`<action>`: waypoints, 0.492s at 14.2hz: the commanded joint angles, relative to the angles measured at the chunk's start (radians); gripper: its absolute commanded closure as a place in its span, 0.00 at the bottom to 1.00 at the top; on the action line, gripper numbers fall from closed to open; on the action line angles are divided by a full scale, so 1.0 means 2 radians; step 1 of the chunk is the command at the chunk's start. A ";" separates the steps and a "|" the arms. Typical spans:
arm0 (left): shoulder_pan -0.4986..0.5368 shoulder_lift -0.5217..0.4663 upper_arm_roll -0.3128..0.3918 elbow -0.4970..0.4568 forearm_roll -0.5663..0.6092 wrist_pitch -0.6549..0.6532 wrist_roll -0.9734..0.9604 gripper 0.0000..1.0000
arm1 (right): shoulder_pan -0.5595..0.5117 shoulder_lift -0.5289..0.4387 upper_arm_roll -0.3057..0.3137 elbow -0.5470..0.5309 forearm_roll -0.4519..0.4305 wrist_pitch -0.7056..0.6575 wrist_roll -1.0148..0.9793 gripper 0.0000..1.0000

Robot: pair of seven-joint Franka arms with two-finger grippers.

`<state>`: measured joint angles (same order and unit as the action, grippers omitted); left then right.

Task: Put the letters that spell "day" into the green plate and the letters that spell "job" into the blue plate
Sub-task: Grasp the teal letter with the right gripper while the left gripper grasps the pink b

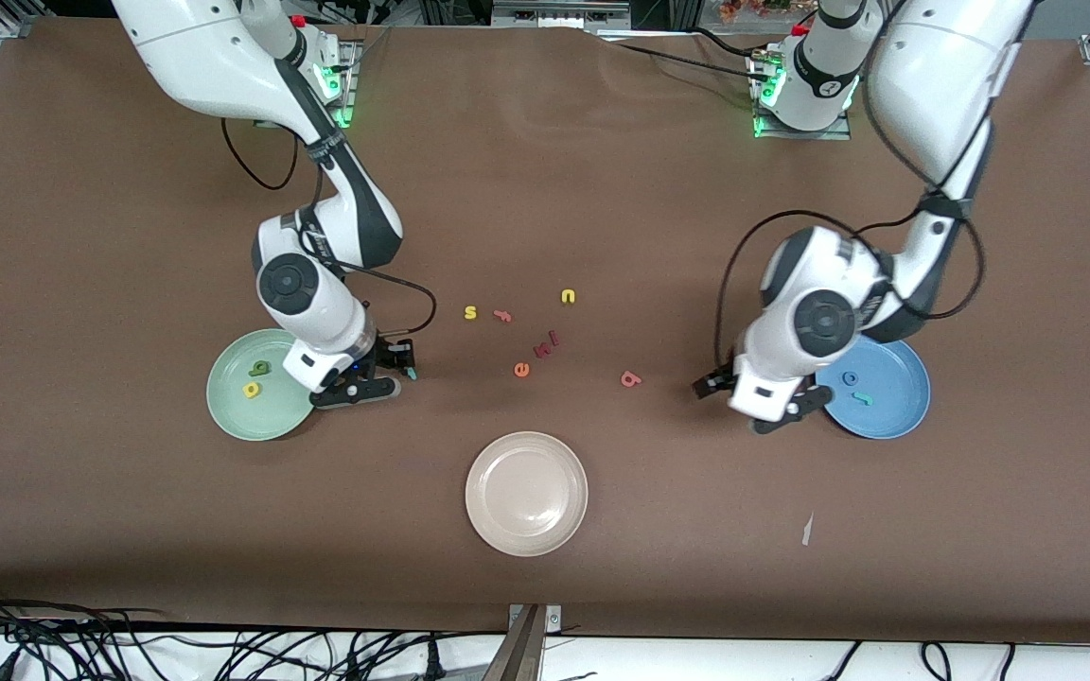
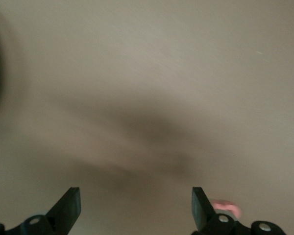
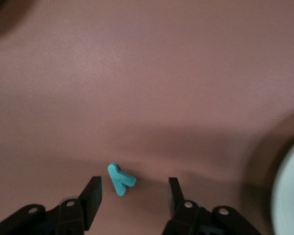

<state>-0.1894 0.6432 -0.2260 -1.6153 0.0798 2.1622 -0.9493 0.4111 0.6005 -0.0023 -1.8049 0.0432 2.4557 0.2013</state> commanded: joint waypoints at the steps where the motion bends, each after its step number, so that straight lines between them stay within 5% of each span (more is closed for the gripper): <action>1: -0.026 0.048 0.004 0.057 -0.013 -0.007 -0.068 0.00 | 0.018 0.026 -0.005 0.017 0.005 0.021 0.010 0.37; 7: -0.059 0.095 0.004 0.100 -0.044 0.016 -0.179 0.00 | 0.029 0.040 -0.006 0.000 0.004 0.058 0.017 0.39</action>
<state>-0.2825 0.7918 -0.2261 -1.4640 0.0175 2.1692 -1.2388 0.4617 0.6765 -0.0027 -1.7992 0.0432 2.5571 0.2304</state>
